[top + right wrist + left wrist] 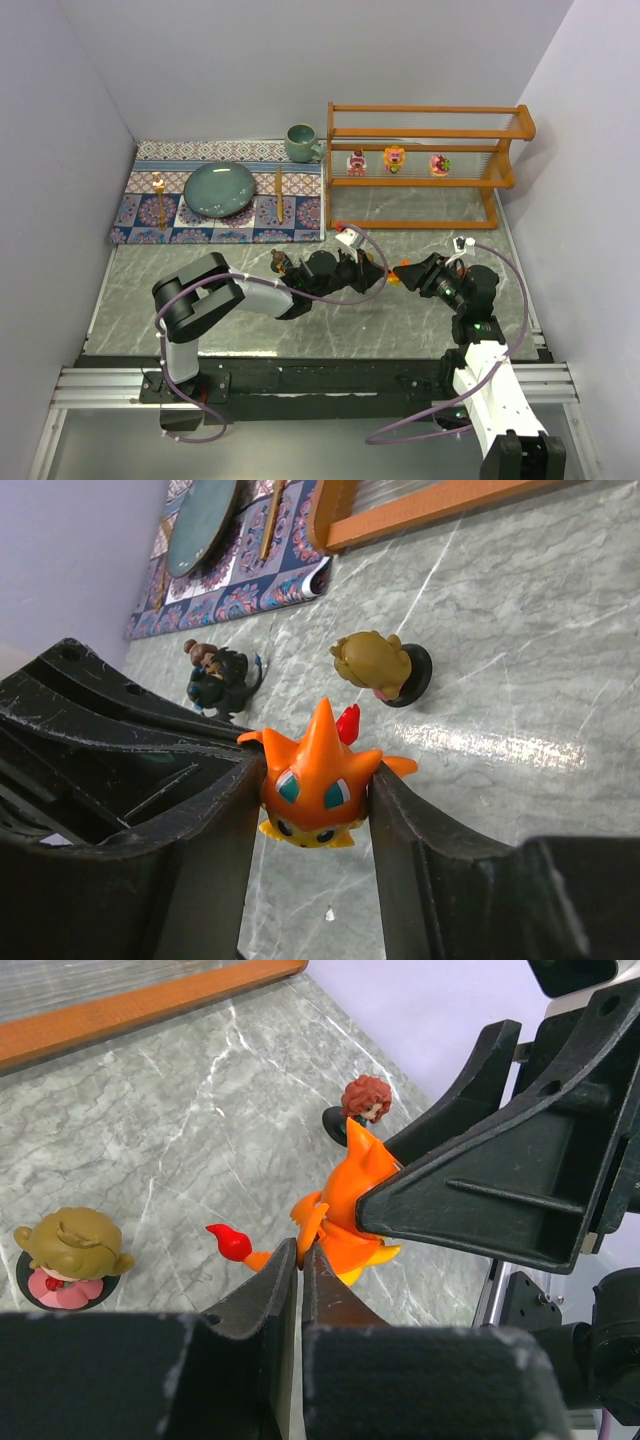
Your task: Place and organize the plastic toys onto the shelf
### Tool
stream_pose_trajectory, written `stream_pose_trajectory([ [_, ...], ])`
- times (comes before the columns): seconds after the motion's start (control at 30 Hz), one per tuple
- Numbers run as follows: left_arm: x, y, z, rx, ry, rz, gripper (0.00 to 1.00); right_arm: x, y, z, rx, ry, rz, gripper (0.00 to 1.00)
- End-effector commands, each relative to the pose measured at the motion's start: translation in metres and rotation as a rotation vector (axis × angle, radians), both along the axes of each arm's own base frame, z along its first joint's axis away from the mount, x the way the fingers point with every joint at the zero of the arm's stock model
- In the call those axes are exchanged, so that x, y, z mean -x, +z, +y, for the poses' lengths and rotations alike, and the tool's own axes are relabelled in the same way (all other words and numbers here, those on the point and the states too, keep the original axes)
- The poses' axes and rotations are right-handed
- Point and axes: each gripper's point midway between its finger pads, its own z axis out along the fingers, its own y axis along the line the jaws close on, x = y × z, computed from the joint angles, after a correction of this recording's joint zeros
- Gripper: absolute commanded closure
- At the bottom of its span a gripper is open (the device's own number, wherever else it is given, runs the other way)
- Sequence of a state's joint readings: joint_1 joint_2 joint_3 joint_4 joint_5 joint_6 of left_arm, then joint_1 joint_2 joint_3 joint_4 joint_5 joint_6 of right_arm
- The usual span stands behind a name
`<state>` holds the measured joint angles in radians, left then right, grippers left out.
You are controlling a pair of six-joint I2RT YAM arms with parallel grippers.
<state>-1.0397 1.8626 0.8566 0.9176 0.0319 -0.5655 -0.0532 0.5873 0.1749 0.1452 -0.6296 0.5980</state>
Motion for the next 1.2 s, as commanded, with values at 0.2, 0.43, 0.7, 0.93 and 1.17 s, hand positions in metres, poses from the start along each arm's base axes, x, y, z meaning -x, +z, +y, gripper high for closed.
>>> stream_pose_trajectory([
  [0.2,0.004,0.04,0.0,0.094,-0.03,-0.07,0.93,-0.003,0.008,0.002,0.008,0.023,-0.056,0.88],
  [0.43,0.001,0.055,0.02,0.06,0.025,-0.095,0.39,-0.008,0.02,-0.004,0.054,-0.001,-0.109,1.0],
  [0.7,-0.017,0.07,0.08,-0.019,0.206,0.007,0.09,-0.03,0.043,0.005,0.163,-0.03,-0.217,1.0],
  [0.93,-0.041,0.088,0.168,-0.182,0.44,0.183,0.03,-0.069,0.071,0.037,0.34,-0.072,-0.375,1.0],
  [1.17,-0.042,0.109,0.258,-0.24,0.587,0.261,0.03,-0.11,0.089,0.06,0.424,-0.119,-0.52,1.0],
])
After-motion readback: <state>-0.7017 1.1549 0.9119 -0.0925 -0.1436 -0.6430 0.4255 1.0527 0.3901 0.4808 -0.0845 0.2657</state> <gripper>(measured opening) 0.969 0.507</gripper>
